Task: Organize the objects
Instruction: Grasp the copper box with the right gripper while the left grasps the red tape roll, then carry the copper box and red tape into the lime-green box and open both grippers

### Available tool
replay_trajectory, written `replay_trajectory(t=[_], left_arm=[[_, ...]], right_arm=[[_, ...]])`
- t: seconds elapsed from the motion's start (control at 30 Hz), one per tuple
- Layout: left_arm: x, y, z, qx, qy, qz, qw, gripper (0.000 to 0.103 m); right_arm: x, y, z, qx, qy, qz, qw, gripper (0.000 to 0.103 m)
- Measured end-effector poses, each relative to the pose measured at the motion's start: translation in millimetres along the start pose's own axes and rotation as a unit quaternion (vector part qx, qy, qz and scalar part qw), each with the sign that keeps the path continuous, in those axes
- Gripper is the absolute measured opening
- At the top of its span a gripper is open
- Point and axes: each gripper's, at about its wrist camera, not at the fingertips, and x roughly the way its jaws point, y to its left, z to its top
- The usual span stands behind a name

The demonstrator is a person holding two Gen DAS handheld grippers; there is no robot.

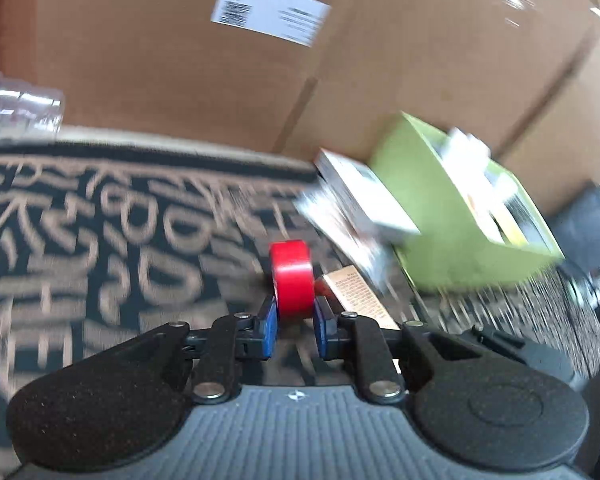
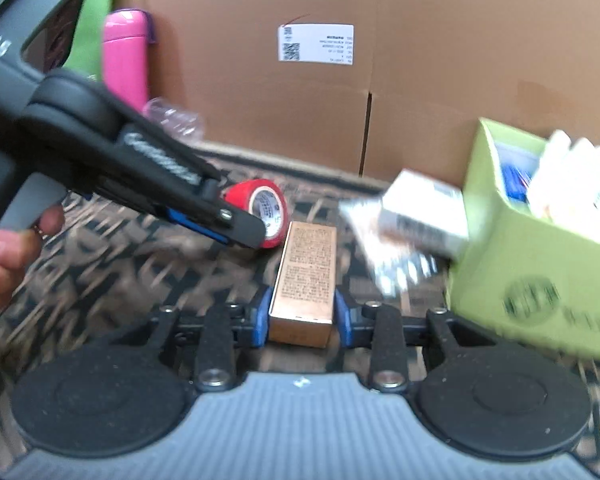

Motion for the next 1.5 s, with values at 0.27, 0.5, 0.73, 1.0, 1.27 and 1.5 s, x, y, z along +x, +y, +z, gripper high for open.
replay_trajectory(t=[0.27, 0.5, 0.73, 1.0, 1.27, 1.5], left_arm=[[-43.0, -39.8, -73.0, 0.061, -0.007, 0.017, 0.998, 0.023], [-42.3, -56.0, -75.0, 0.07, -0.039, 0.064, 0.9947, 0.064], [-32.9, -63.7, -77.9, 0.104, -0.012, 0.052, 0.9931, 0.035], [-29.1, -60.3, -72.9, 0.094, -0.025, 0.06, 0.9935, 0.044], [-18.1, -49.1, -74.9, 0.076, -0.015, 0.054, 0.9955, 0.033], [-26.1, -59.0, -71.1, 0.079, -0.017, 0.025, 0.9964, 0.018]], right_arm=[[-88.6, 1.3, -50.6, 0.008, 0.011, -0.004, 1.0, 0.033], [-97.8, -3.4, -62.8, 0.038, 0.011, -0.018, 0.999, 0.039], [-88.2, 3.8, -51.4, 0.004, -0.009, -0.003, 1.0, 0.039], [-68.5, 4.2, -44.1, 0.001, -0.002, 0.007, 1.0, 0.039], [-56.4, 11.4, -46.1, -0.005, 0.002, 0.014, 1.0, 0.03], [-64.3, 6.2, -49.5, 0.018, 0.002, 0.031, 0.999, 0.03]])
